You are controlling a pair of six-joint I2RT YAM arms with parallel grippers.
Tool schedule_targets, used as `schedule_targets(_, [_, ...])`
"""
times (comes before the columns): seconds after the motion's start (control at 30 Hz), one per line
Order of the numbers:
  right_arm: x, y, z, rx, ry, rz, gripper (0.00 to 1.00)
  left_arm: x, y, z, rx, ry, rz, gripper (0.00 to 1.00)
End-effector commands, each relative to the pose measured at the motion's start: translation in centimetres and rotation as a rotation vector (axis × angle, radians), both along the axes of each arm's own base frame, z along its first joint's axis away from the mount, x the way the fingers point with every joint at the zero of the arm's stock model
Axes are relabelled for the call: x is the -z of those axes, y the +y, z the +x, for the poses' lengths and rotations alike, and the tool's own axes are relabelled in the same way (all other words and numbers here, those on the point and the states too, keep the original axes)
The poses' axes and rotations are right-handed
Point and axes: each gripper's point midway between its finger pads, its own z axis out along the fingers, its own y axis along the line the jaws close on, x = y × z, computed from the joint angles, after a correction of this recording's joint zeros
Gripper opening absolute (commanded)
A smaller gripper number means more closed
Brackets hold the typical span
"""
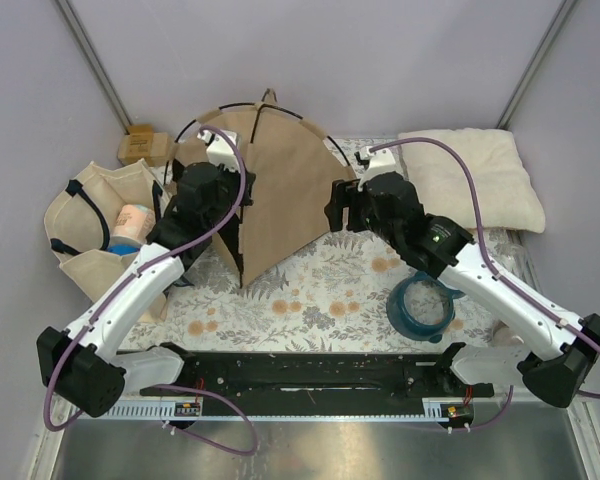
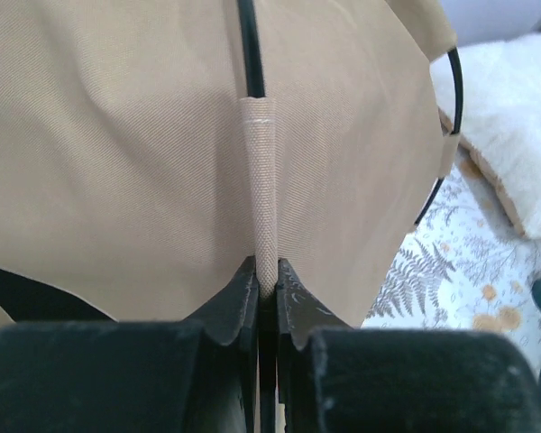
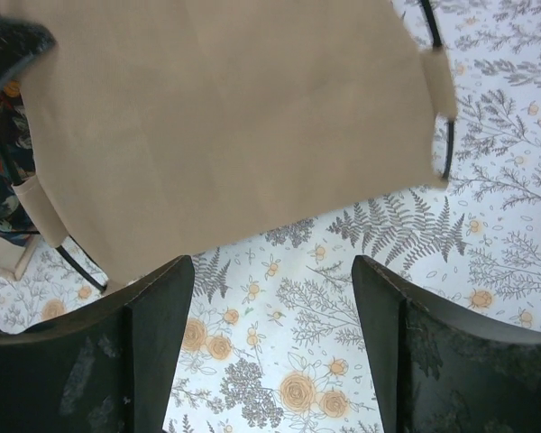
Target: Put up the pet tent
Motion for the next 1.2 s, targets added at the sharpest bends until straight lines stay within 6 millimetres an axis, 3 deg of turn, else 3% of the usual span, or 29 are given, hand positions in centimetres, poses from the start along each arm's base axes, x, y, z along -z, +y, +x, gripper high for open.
schedule_targets(0.0, [-4.7,-0.4,0.2,0.019,-0.076,0.084,0.79,-6.3,-1.5,-0.8,0.218,-0.260,0.130,0.00])
schedule_targets(0.17, [-7.0,-2.0,-0.3,0.053,-0.115,0.120,0.79,-8.9,-2.1,-2.9,0.476,-0.364,0.101,0.00])
schedule_targets(0.3, [-8.5,-3.0,-0.8,0.068,-0.152,0.134,0.80,-8.5,-1.6,-2.5,0.562,-0.351,0.069,0.00])
schedule_targets(0.33, [-8.6,-3.3,-0.7,0.074,-0.157,0.129,0.80,-8.2,-1.3,-2.3,0.561,-0.337,0.072,0.16])
schedule_targets(0.37, [-8.5,-3.5,-0.6,0.079,-0.157,0.123,0.80,-7.8,-0.9,-1.7,0.536,-0.318,0.072,0.45])
schedule_targets(0.47, [-8.4,-3.9,-0.6,0.092,-0.147,0.121,0.80,-7.8,0.9,-0.4,0.403,-0.300,0.068,0.70])
schedule_targets(0.53, [-8.5,-4.3,-0.8,0.102,-0.143,0.128,0.80,-9.4,2.3,-0.1,0.286,-0.303,0.003,0.81])
schedule_targets(0.63, [-8.5,-5.6,-0.7,0.184,-0.136,0.138,0.80,-12.9,4.1,-0.3,0.108,-0.291,-0.239,0.82])
schedule_targets(0.73, [-7.3,-7.6,0.1,0.322,-0.109,0.110,0.79,-14.1,1.2,-1.7,0.138,-0.237,-0.389,0.81])
schedule_targets(0.8, [-6.1,-8.2,0.7,0.368,-0.077,0.089,0.74,-14.0,-1.8,-2.5,0.168,-0.195,-0.419,0.79])
schedule_targets(0.97, [-3.1,-8.7,1.6,0.420,-0.004,0.027,0.64,-11.3,-8.3,-3.1,0.222,-0.001,-0.510,0.75])
schedule_targets(1.17, [-0.4,-9.1,0.7,0.424,0.051,0.021,0.63,-7.8,-11.4,-1.3,0.106,0.125,-0.469,0.72])
